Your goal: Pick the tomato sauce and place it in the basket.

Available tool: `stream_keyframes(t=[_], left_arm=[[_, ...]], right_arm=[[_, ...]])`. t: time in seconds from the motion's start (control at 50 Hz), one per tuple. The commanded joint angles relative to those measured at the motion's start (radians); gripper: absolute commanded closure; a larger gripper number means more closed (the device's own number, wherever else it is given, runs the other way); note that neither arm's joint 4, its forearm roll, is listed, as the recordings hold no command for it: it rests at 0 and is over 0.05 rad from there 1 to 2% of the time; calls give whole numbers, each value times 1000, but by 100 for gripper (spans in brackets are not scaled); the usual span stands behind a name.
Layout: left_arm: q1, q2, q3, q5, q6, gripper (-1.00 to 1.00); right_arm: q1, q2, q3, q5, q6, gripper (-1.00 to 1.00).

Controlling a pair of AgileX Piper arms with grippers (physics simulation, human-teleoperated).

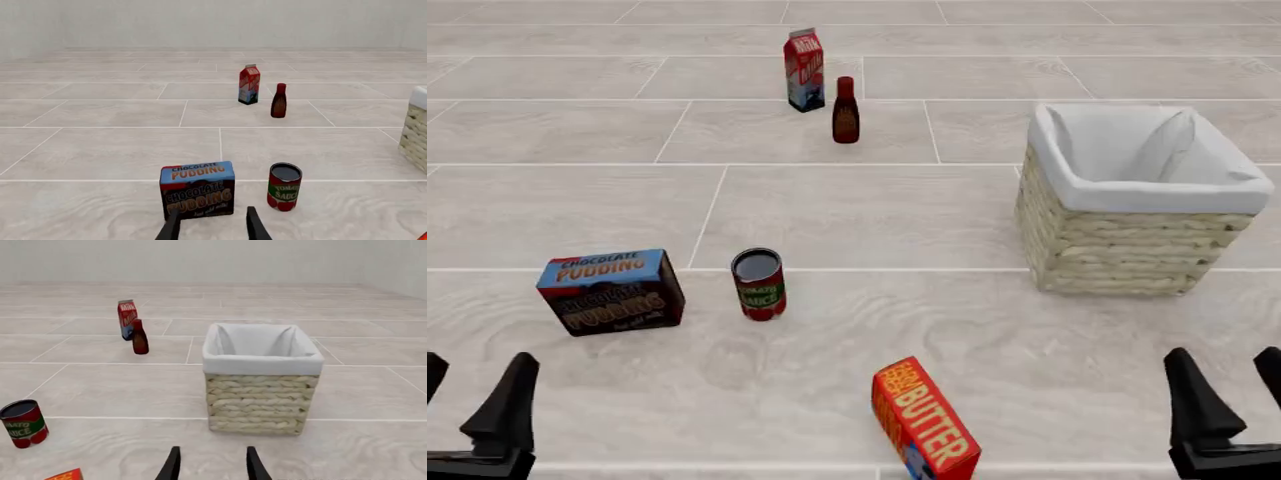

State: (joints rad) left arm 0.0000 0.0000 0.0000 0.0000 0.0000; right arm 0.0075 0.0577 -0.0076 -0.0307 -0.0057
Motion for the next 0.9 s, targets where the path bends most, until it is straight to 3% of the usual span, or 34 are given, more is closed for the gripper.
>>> stream_keyframes(t=[0.02,0.44,0.48,0.5,0.6,0.7,0.74,0.84,0.86,0.9], left_arm=[[0,0,0,0,0,-100],[0,0,0,0,0,-100],[0,0,0,0,0,-100],[0,0,0,0,0,-100],[0,0,0,0,0,-100],[0,0,0,0,0,-100],[0,0,0,0,0,-100],[0,0,0,0,0,-100],[0,0,0,0,0,-100],[0,0,0,0,0,-100]], right_arm=[[-19,-10,7,1,1,-100],[-8,20,7,-15,-8,-100],[-18,39,7,-20,-1,-100],[-38,126,7,-63,-22,-100],[-30,63,-32,45,35,-100],[5,19,-38,77,-15,-100],[19,127,-205,161,-20,-100],[56,109,-206,175,-7,-100],[74,107,-233,187,-34,-100],[81,136,-304,207,-35,-100]])
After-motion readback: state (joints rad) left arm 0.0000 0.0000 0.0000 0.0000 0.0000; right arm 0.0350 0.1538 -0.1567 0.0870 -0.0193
